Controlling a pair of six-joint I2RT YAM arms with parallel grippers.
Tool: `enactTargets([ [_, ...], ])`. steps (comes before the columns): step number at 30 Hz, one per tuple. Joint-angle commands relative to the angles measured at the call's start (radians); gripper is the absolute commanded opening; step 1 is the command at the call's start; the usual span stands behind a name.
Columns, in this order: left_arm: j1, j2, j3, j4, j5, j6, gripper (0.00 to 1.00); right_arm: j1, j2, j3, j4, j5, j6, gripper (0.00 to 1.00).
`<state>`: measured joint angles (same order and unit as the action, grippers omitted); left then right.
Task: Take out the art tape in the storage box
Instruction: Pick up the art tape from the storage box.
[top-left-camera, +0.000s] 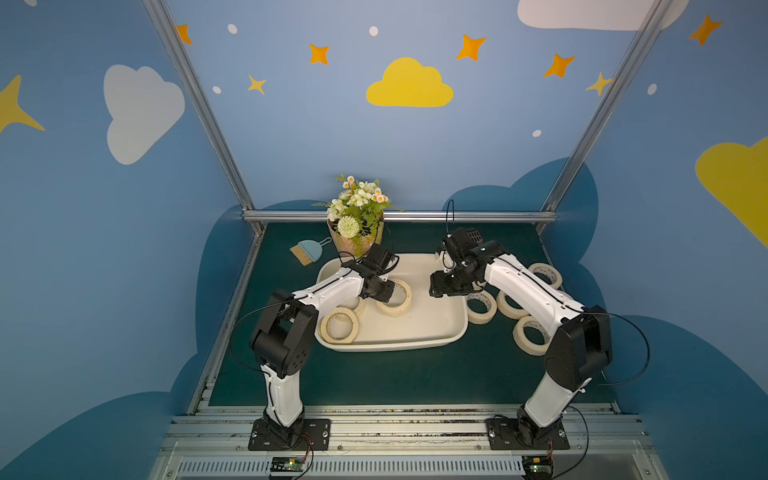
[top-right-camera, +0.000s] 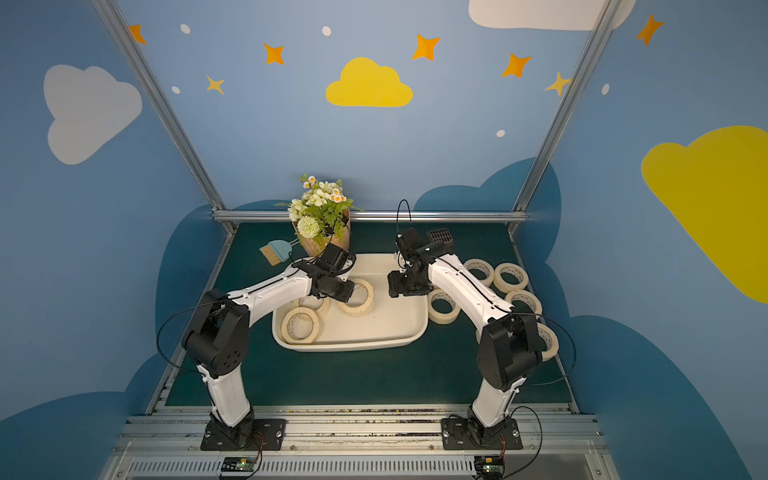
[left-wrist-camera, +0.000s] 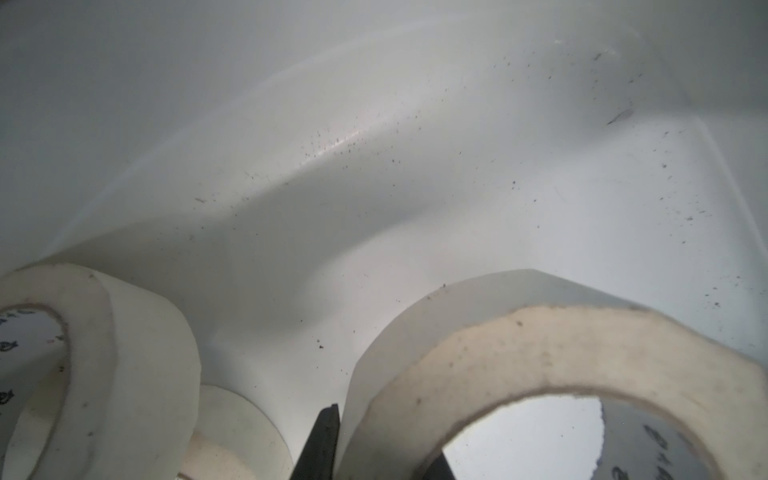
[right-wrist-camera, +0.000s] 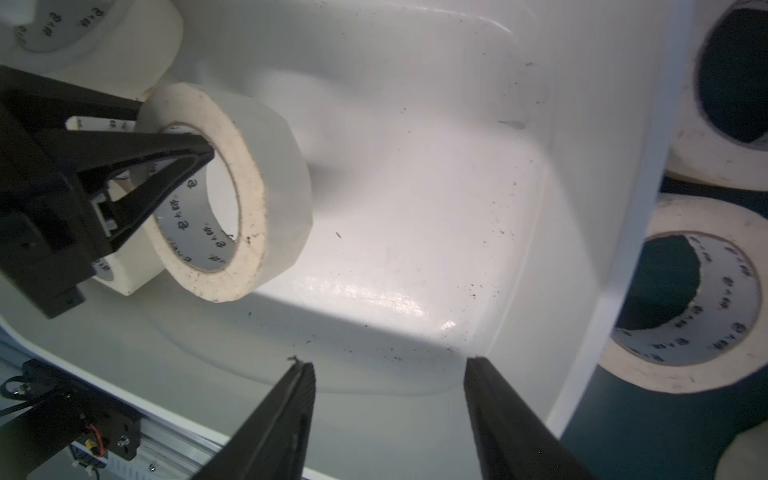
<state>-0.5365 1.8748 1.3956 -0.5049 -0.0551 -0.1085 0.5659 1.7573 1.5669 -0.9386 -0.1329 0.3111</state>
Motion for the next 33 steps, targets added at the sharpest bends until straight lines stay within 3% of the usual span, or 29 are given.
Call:
enactTargets([
  [1,-0.019,-0.003,0.047,-0.045,0.009,0.010,0.03,0.019,0.048,0.049,0.040,-0.062,0.028,0.62],
  [12,-0.063,-0.016,0.081,-0.050,-0.002,-0.010,0.03,0.052,0.170,0.130,0.063,-0.073,0.045,0.58],
  [15,-0.066,-0.034,0.068,-0.035,0.001,-0.024,0.03,0.050,0.193,0.131,0.065,-0.071,0.049,0.47],
  [19,-0.074,-0.074,0.025,0.008,0.001,-0.047,0.03,0.050,0.199,0.124,0.079,-0.063,0.057,0.13],
  [21,-0.075,-0.096,-0.002,0.042,0.006,-0.063,0.03,0.046,0.203,0.127,0.079,-0.068,0.059,0.00],
  [26,-0.075,-0.157,-0.090,0.174,0.065,-0.101,0.04,0.030,0.214,0.126,0.057,-0.087,0.056,0.00],
  [30,-0.074,-0.207,-0.155,0.236,0.089,-0.119,0.32,0.015,0.197,0.124,0.040,-0.073,0.048,0.00],
  [33,-0.075,-0.230,-0.165,0.228,0.085,-0.114,0.60,-0.002,0.185,0.119,0.028,-0.056,0.038,0.00],
])
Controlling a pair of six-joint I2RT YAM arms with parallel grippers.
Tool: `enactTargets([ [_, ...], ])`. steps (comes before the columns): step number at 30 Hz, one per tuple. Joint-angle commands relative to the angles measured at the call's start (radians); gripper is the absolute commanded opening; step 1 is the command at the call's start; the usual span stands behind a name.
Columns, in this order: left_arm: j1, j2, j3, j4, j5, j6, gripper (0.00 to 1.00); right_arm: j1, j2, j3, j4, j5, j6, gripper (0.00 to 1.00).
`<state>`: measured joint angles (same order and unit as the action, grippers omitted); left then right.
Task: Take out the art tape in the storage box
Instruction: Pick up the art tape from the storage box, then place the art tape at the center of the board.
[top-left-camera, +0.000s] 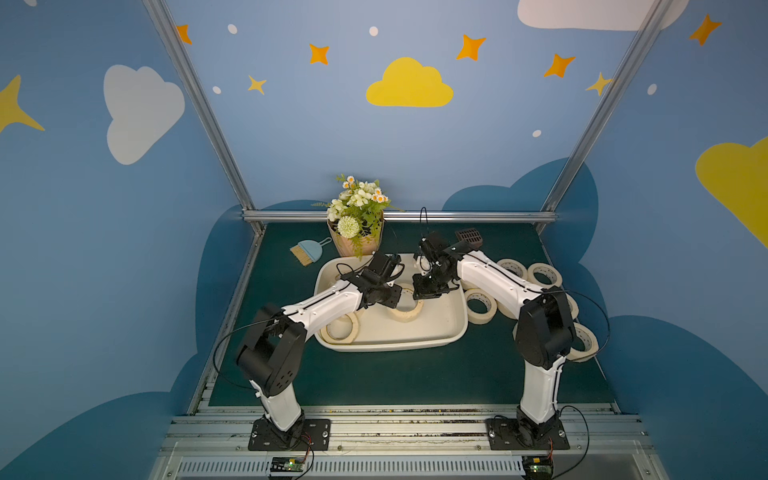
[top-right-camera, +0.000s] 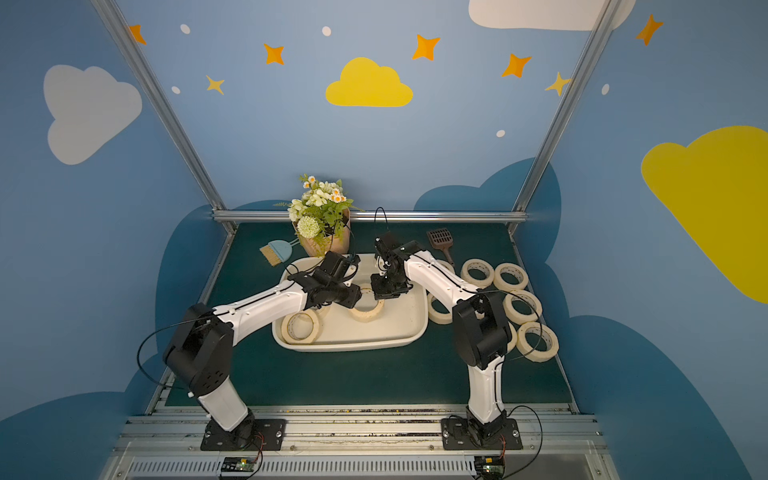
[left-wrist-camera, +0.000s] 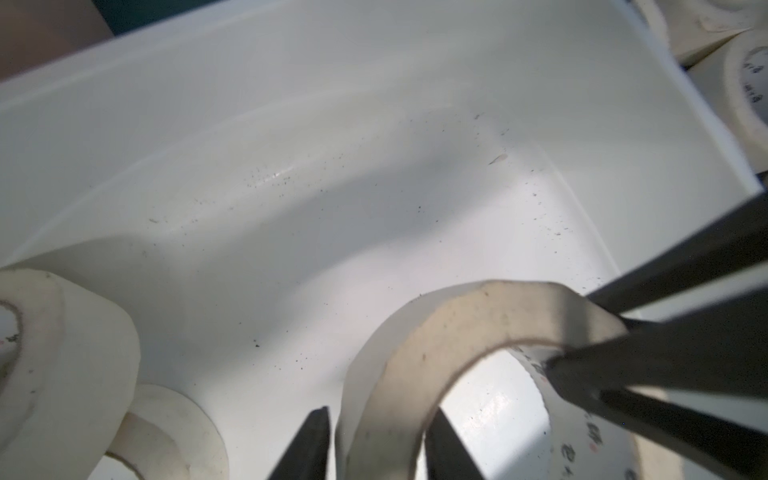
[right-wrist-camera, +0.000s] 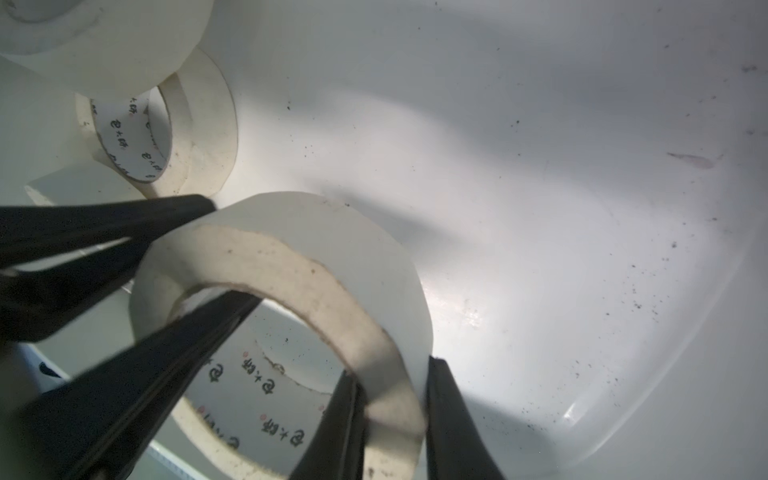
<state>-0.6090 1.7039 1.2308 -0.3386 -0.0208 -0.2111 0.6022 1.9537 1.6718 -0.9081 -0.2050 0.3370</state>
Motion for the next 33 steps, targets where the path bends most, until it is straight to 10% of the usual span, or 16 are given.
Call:
enactTargets([
  [1,-0.002,-0.069,-0.006,0.059,0.050,-0.009,0.68,-0.047,-0.014,0.014,-0.008,0.020,0.007,0.00],
  [7,-0.002,-0.145,-0.043,0.003,0.007,0.015,1.00,-0.129,-0.091,-0.018,-0.037,0.077,-0.017,0.00],
  [23,0.139,-0.289,-0.190,-0.062,-0.075,-0.026,1.00,-0.459,-0.671,-0.487,-0.250,0.300,-0.008,0.00],
  [33,0.226,-0.267,-0.277,-0.003,-0.020,-0.085,0.96,-0.509,-0.719,-0.727,-0.218,0.296,0.087,0.00],
])
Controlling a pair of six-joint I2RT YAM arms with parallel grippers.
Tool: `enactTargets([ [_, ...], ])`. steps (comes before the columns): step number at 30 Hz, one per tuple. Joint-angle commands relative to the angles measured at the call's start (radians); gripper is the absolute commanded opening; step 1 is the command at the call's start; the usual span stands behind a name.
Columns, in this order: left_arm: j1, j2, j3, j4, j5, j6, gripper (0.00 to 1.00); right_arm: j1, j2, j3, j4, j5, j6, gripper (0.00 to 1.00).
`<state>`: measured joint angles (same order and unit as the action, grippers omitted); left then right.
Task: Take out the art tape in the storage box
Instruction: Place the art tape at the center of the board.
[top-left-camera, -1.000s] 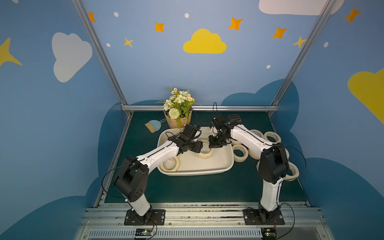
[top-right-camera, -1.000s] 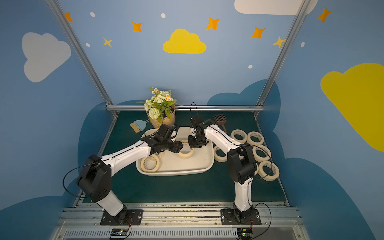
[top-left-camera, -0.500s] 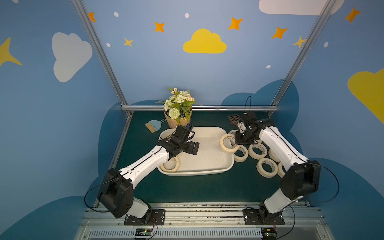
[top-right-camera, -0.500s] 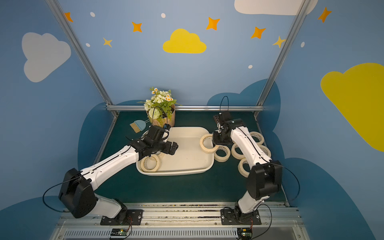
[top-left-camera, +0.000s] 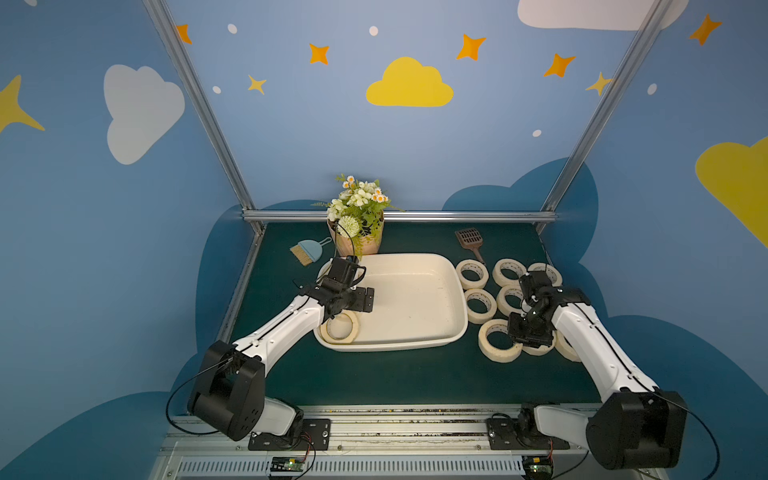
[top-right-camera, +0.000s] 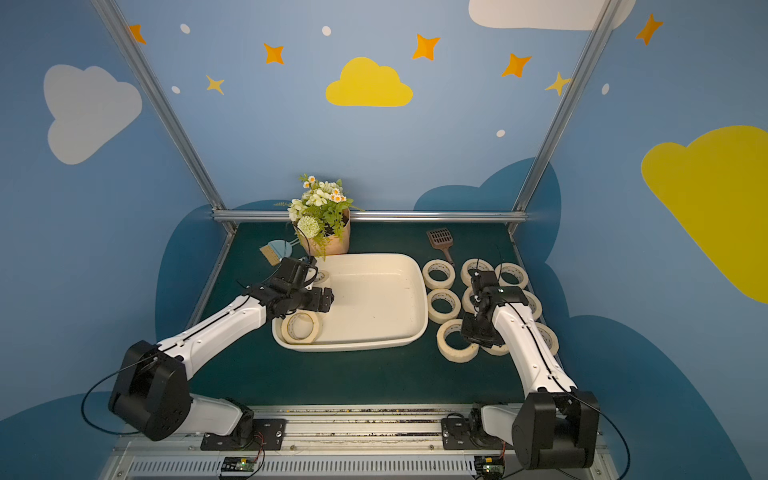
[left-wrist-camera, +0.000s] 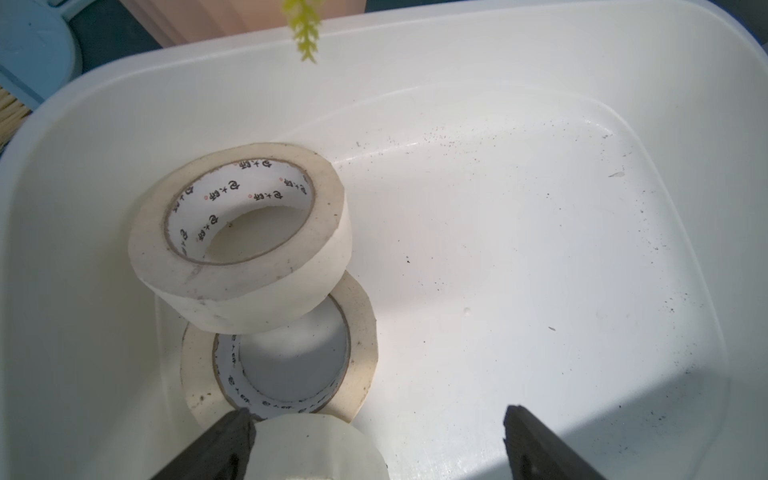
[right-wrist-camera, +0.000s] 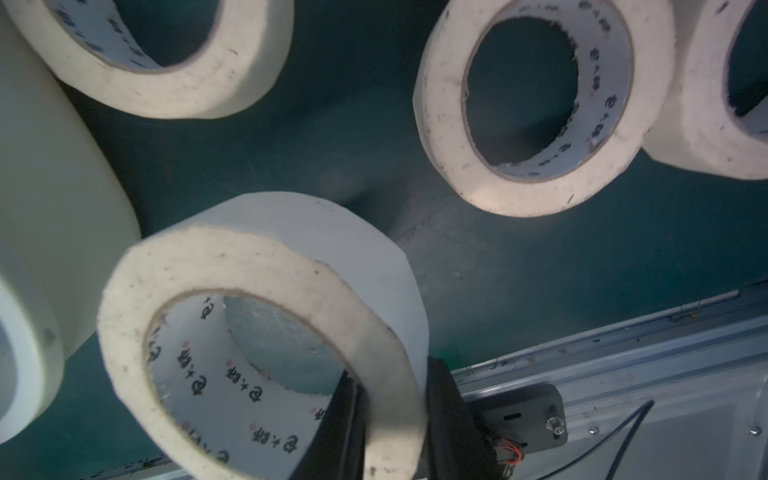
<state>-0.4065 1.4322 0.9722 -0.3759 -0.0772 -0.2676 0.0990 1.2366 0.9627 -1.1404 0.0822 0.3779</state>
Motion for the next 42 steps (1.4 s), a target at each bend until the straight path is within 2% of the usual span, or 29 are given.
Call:
enactTargets([
  [1,0.031,0.007,-0.024,0.036,0.040,-0.031,0.95,-0.005,0.008,-0.033,0.033,0.006,0.049,0.00],
  [9,0.050,0.009,-0.040,0.015,-0.014,-0.023,0.85,-0.043,0.177,-0.075,0.187,-0.056,0.051,0.00],
  [15,0.067,-0.019,-0.037,-0.027,-0.066,-0.010,0.79,-0.078,0.261,-0.097,0.292,-0.051,0.047,0.00],
  [21,0.073,-0.013,-0.027,-0.041,-0.067,-0.013,0.79,-0.100,0.271,-0.100,0.304,-0.073,0.040,0.00],
  [24,0.073,-0.019,-0.020,-0.054,-0.077,-0.011,0.84,-0.117,0.259,-0.111,0.310,-0.085,0.031,0.00],
  [25,0.073,-0.024,-0.017,-0.058,-0.081,-0.011,0.86,-0.117,0.256,-0.111,0.304,-0.086,0.030,0.10],
  [27,0.073,-0.033,-0.009,-0.068,-0.085,-0.007,0.89,-0.116,0.242,-0.114,0.292,-0.083,0.030,0.44],
  [29,0.073,-0.047,-0.003,-0.076,-0.086,-0.007,0.89,-0.114,0.214,-0.110,0.272,-0.068,0.030,0.60],
  [32,0.074,-0.065,0.006,-0.080,-0.085,-0.007,0.89,-0.111,0.155,-0.081,0.229,-0.051,0.023,0.68],
  [36,0.073,-0.056,0.035,-0.125,-0.029,-0.001,0.83,-0.089,0.101,-0.001,0.172,-0.061,-0.001,0.69],
  [38,0.066,-0.059,0.049,-0.181,0.013,0.002,0.82,-0.067,0.100,0.054,0.140,-0.093,-0.030,0.70],
  [42,0.048,-0.119,0.033,-0.280,0.026,-0.024,0.77,0.021,0.140,0.164,0.086,-0.084,-0.064,0.72],
])
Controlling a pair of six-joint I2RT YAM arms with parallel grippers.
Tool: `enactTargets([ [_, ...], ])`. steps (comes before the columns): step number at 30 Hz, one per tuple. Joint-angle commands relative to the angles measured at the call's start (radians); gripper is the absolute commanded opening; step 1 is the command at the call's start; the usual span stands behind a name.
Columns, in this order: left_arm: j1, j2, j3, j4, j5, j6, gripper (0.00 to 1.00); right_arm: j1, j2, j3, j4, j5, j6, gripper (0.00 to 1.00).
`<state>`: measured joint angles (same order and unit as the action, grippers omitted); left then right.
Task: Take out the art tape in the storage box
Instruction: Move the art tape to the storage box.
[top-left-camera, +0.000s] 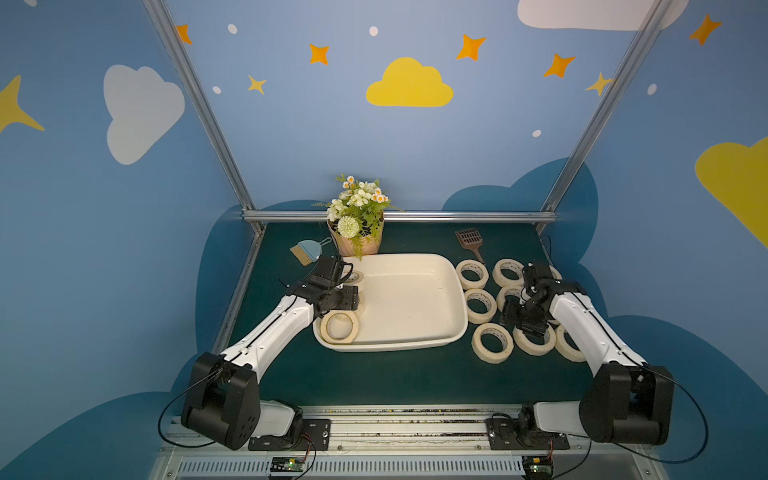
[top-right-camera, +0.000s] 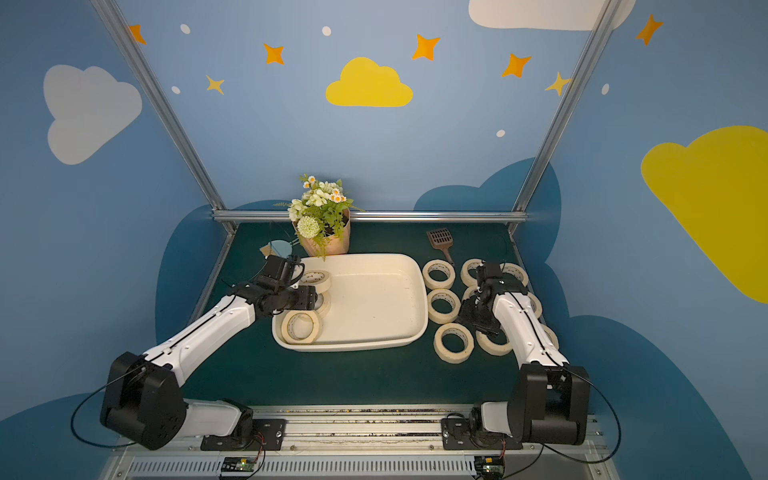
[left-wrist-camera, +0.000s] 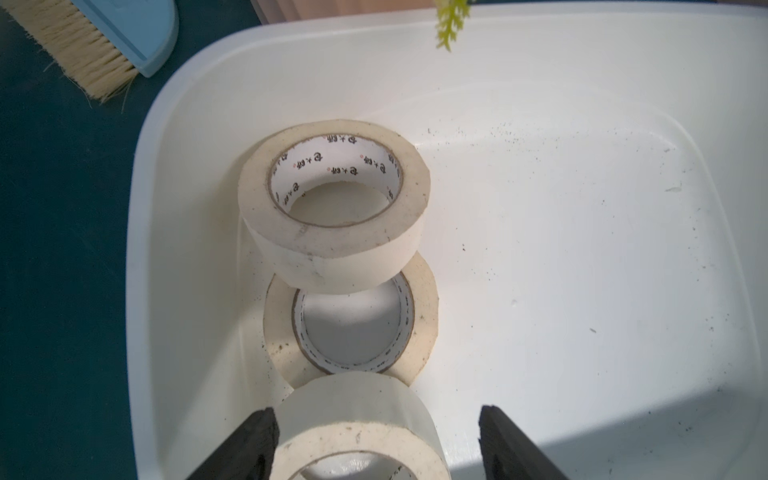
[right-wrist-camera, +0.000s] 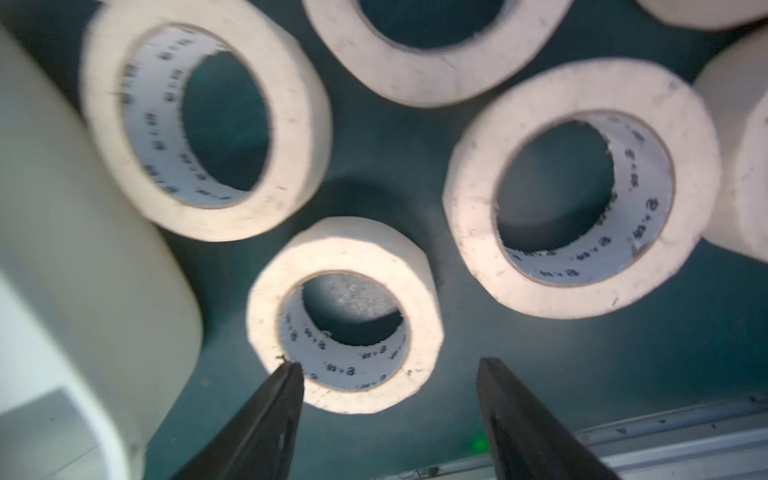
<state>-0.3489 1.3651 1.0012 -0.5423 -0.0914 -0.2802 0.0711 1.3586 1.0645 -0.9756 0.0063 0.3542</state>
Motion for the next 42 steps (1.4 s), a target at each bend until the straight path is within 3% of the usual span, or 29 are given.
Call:
enactTargets([
  [1,-0.013,-0.068,-0.002,-0.134,0.047,-0.021,0.74,0.067,0.033,0.082,-0.084,-0.008,-0.046,0.72],
  [5,-0.056,-0.122,-0.037,-0.147,0.115,-0.075,0.55,0.125,0.093,0.140,-0.076,-0.017,-0.057,0.72],
  [7,-0.091,-0.113,-0.057,-0.118,0.142,-0.095,0.55,0.143,0.121,0.156,-0.063,-0.031,-0.058,0.72],
  [17,-0.189,0.117,-0.009,-0.133,0.117,-0.085,0.57,0.200,0.168,0.264,-0.068,-0.054,-0.104,0.72],
  [23,-0.234,0.140,0.067,-0.227,0.008,-0.062,0.63,0.201,0.175,0.262,-0.067,-0.064,-0.119,0.72],
  [29,-0.234,0.171,0.055,-0.231,-0.038,-0.062,0.75,0.202,0.187,0.243,-0.054,-0.089,-0.124,0.72],
  [33,-0.234,0.225,0.045,-0.212,-0.080,-0.059,0.76,0.202,0.180,0.243,-0.055,-0.091,-0.130,0.72],
  [36,-0.232,0.254,0.059,-0.180,-0.074,-0.049,0.68,0.203,0.179,0.243,-0.056,-0.096,-0.132,0.72],
  [42,-0.240,0.290,0.143,-0.167,-0.045,-0.026,0.34,0.204,0.168,0.252,-0.064,-0.097,-0.134,0.71],
])
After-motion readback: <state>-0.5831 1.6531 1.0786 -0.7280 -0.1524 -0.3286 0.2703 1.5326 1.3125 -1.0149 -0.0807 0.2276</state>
